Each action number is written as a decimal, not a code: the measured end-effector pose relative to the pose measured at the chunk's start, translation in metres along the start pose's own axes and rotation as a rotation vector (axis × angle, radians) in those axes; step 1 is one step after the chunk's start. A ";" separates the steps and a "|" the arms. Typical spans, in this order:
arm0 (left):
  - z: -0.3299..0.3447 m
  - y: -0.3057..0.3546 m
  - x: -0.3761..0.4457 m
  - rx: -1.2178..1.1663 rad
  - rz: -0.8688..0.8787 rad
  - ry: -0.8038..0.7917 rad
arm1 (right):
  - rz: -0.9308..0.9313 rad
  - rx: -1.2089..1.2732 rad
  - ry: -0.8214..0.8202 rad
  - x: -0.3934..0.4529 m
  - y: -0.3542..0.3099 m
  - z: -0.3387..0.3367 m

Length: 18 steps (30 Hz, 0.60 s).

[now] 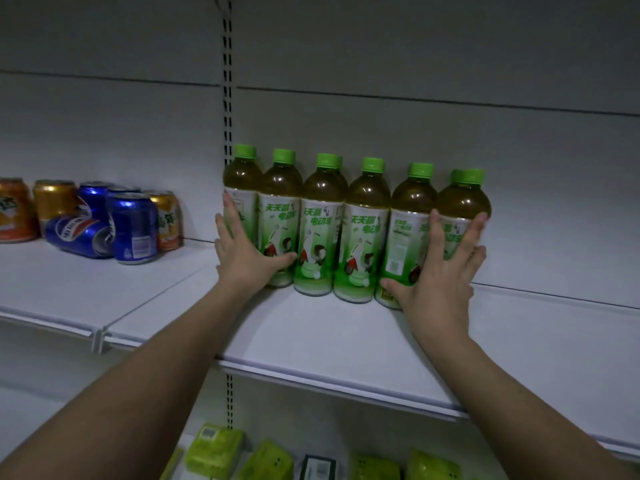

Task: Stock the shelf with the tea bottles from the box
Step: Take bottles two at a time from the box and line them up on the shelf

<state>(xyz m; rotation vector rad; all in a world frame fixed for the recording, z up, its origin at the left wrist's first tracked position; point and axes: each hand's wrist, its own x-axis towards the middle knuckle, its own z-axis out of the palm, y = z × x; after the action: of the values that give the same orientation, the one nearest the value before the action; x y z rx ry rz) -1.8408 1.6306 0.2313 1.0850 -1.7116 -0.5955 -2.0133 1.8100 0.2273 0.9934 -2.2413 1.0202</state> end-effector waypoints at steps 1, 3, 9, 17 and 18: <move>-0.001 -0.004 -0.001 -0.010 0.025 -0.002 | -0.006 0.016 0.006 -0.001 -0.002 -0.001; 0.000 -0.010 -0.006 -0.012 0.057 0.012 | -0.034 0.008 0.023 -0.005 0.003 0.001; -0.008 -0.007 -0.012 -0.109 0.071 -0.018 | -0.052 0.042 0.044 -0.007 0.005 -0.003; -0.004 -0.001 -0.019 0.148 0.126 -0.062 | -0.021 -0.001 0.026 -0.006 0.002 -0.003; -0.004 -0.001 -0.019 0.161 0.116 -0.069 | -0.015 -0.004 0.029 -0.005 0.002 -0.003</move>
<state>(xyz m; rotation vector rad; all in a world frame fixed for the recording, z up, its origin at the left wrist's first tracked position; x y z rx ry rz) -1.8342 1.6468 0.2232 1.0791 -1.8948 -0.4322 -2.0108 1.8156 0.2250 0.9861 -2.2081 1.0171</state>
